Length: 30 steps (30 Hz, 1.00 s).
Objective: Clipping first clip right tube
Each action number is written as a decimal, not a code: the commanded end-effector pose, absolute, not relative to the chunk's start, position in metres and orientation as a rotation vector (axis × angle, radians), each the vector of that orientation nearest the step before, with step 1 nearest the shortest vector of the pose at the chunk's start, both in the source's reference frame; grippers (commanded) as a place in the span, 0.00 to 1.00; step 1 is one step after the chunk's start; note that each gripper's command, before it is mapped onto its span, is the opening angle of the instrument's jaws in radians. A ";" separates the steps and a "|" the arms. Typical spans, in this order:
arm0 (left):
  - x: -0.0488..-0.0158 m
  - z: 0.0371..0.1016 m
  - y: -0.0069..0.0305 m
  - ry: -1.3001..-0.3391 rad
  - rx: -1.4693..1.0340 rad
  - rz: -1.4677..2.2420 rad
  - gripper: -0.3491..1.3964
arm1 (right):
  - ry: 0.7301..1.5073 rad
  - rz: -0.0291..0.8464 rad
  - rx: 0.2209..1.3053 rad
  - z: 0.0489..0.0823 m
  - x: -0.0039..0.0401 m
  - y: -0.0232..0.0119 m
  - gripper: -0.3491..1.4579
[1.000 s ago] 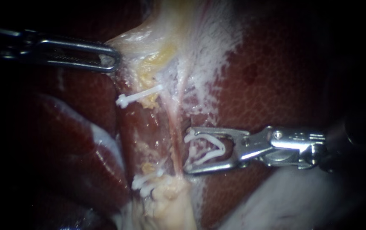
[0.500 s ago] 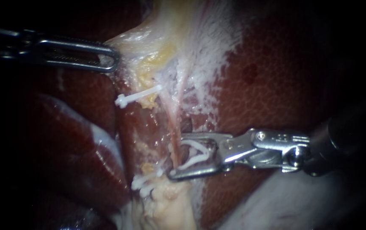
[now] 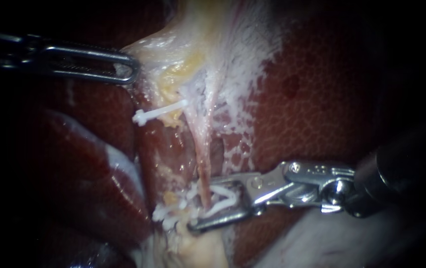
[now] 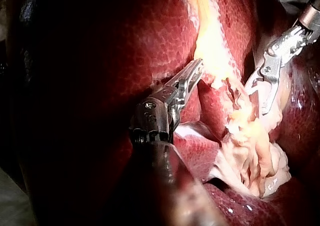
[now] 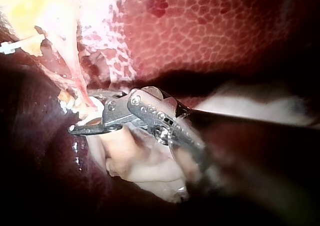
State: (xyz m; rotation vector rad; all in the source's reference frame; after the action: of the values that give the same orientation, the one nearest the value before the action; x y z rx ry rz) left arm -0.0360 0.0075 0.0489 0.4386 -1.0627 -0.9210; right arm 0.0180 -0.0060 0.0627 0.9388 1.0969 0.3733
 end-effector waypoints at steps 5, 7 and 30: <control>-0.0360 0.0489 0.0075 -1.062 0.437 -0.923 0.00 | 1.095 0.387 0.935 0.0629 0.0181 -0.0055 0.42; -0.0360 0.0489 0.0075 -1.062 0.436 -0.923 0.00 | 1.094 0.398 0.934 0.0631 0.0180 -0.0051 0.32; -0.0361 0.0489 0.0075 -1.061 0.436 -0.924 0.00 | 1.062 0.461 0.975 0.0646 0.0176 -0.0040 0.00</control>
State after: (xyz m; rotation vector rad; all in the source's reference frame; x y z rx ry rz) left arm -0.0360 0.0075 0.0489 0.4359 -1.0617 -0.9237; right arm 0.0176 -0.0040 0.0646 0.9746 1.0617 0.4608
